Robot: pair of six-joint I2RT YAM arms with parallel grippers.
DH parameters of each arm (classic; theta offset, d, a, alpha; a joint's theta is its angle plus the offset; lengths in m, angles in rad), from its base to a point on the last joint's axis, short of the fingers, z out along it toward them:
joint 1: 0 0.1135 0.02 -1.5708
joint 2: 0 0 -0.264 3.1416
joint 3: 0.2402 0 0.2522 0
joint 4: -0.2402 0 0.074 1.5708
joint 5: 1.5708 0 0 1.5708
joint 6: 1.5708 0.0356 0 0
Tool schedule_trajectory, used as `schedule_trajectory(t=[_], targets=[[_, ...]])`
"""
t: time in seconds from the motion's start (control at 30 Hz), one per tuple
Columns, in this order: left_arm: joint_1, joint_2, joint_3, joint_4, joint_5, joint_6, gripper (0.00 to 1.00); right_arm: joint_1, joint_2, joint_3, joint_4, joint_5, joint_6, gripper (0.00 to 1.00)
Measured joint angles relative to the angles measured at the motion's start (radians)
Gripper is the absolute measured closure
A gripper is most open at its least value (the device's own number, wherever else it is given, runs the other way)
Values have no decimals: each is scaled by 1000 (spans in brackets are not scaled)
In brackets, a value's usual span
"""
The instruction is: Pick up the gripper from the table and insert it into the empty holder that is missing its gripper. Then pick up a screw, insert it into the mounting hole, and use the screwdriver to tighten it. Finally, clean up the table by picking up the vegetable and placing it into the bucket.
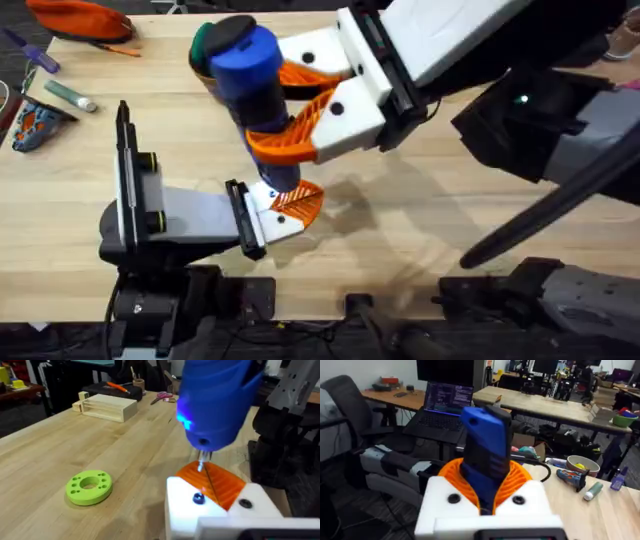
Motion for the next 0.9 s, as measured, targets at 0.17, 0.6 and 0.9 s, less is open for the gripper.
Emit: schedule_trajectory(t=[0.17,0.6,0.9], targets=[[0,0,0,0,0,0,989,19,12,0,-1,14,-11,907],[0,0,0,0,0,0,989,33,14,0,16,51,-11,907],[0,0,0,0,0,0,989,57,14,0,16,91,-11,907]])
